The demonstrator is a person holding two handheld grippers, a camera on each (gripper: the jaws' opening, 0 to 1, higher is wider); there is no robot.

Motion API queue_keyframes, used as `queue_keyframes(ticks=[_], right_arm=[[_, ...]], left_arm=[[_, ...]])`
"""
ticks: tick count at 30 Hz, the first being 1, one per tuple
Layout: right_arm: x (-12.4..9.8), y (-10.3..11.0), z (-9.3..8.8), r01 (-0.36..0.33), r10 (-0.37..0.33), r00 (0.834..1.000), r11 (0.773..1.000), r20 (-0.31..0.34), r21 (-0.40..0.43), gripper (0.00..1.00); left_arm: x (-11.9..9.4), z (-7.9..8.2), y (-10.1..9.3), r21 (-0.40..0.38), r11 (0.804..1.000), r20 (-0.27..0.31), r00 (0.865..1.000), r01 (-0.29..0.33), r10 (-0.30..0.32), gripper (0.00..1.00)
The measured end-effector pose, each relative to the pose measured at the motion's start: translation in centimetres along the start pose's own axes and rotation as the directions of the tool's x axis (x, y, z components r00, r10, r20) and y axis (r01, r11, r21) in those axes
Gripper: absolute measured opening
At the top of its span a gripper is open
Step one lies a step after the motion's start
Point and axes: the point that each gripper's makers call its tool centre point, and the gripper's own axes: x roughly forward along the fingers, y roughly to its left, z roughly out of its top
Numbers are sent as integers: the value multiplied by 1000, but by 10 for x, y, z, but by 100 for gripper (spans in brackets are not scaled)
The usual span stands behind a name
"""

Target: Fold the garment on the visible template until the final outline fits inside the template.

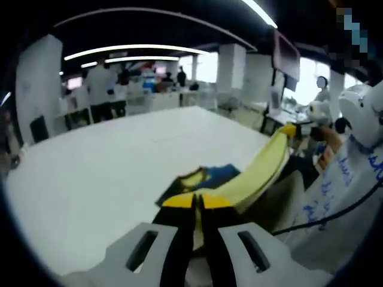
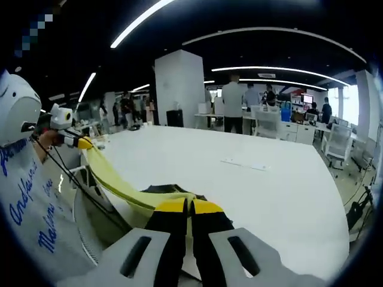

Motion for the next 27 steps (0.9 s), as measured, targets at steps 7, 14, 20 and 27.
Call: queue_keyframes(ticks=[7, 14, 20, 27], right_arm=[[16, -9, -11, 16, -16, 999, 1000, -39, -8, 3], [36, -16, -20, 17, -19, 997, 1000, -71, -23, 3], [47, -21, -28, 19, -20, 995, 1000, -94, -18, 3], [61, -27, -42, 24, -27, 990, 999, -141, -22, 3]], left_arm=[[17, -5, 13, -26, 1000, -13, 1000, -11, 11, 0], [34, -16, 26, -46, 999, -45, 999, -13, 11, 0], [45, -23, 35, -49, 999, -72, 997, -18, 14, 0], [64, -34, 46, -27, 1000, -118, 993, -15, 11, 0]])
